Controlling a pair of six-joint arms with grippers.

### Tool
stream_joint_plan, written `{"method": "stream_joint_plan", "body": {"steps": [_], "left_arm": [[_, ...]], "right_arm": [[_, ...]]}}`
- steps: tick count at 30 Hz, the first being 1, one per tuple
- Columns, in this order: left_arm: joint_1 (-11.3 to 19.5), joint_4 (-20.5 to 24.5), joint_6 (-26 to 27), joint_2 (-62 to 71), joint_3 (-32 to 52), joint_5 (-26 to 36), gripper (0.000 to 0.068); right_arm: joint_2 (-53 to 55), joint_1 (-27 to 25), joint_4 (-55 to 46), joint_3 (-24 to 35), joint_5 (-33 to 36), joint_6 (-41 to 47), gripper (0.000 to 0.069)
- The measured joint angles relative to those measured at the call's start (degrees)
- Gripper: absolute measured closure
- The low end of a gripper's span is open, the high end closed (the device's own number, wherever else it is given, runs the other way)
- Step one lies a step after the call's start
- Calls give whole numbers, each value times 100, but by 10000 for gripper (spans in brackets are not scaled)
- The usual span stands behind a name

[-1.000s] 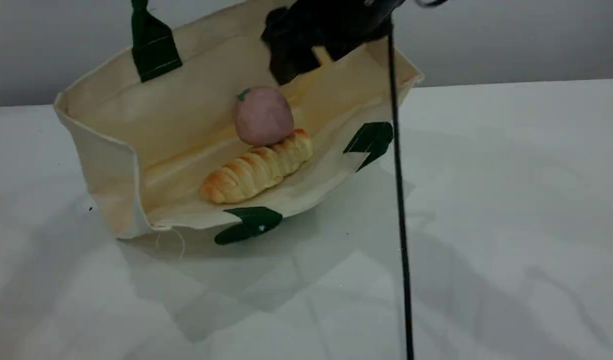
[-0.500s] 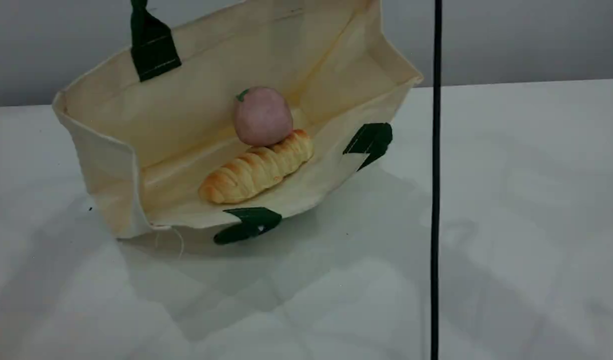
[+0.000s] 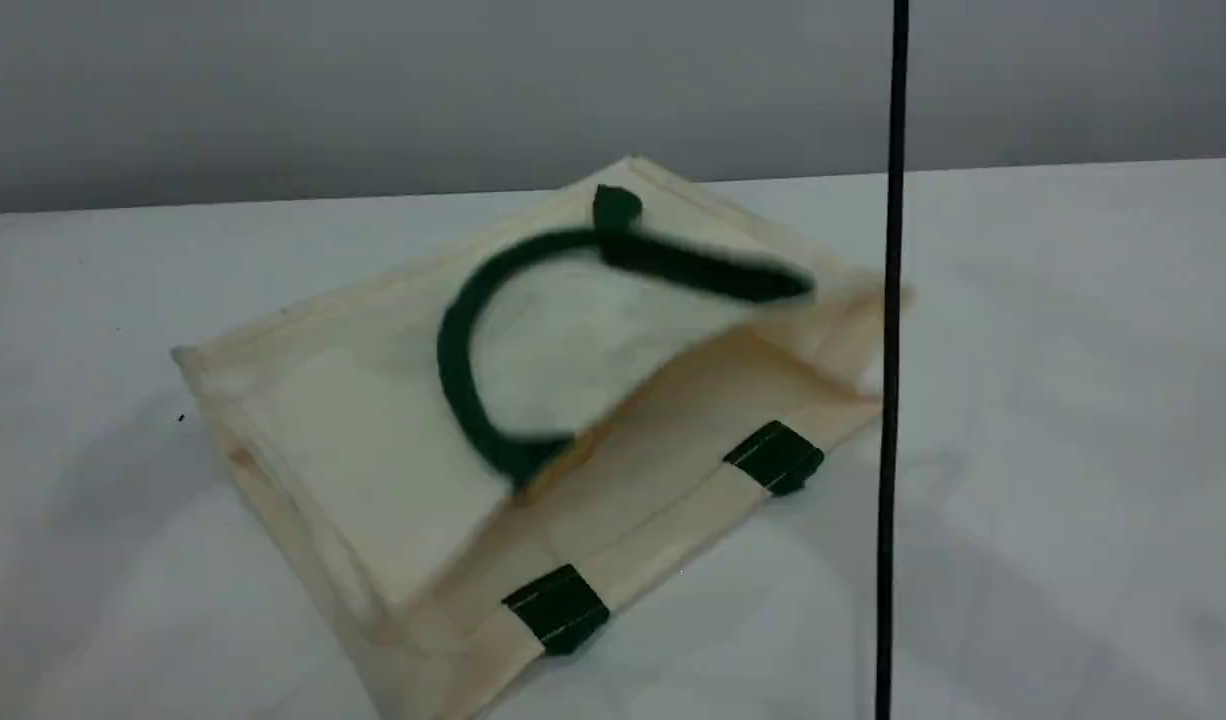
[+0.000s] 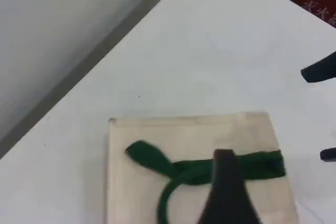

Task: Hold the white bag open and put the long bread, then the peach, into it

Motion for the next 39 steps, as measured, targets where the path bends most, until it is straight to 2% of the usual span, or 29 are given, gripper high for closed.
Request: {"method": "stream_joint_plan", "body": {"steps": [3, 8, 14, 20, 24, 28, 32, 39], "left_arm": [[0, 0, 0, 0, 0, 4, 208], [0, 25, -52, 0, 0, 11, 202], [6, 220, -456, -189, 0, 25, 201], [6, 1324, -1288, -715, 0, 32, 199], [11, 2286, -2115, -1168, 20, 44, 199], [5, 2995, -2846, -1711, 274, 44, 199], [5, 3044, -3040, -2395, 813, 34, 199], [5, 3061, -3034, -3917, 2438, 28, 199]], "right_arm": [[0, 0, 0, 0, 0, 59, 120], [0, 0, 0, 0, 70, 61, 120], [-372, 0, -352, 0, 631, 61, 120], [-1270, 0, -469, 0, 1455, 61, 120], [-2067, 7, -413, 0, 2035, 61, 120], [-2945, 13, -368, 0, 2668, 61, 124], [-3912, 13, -229, 0, 3297, 105, 124], [-5535, 13, 129, 0, 4018, 113, 131]]}}
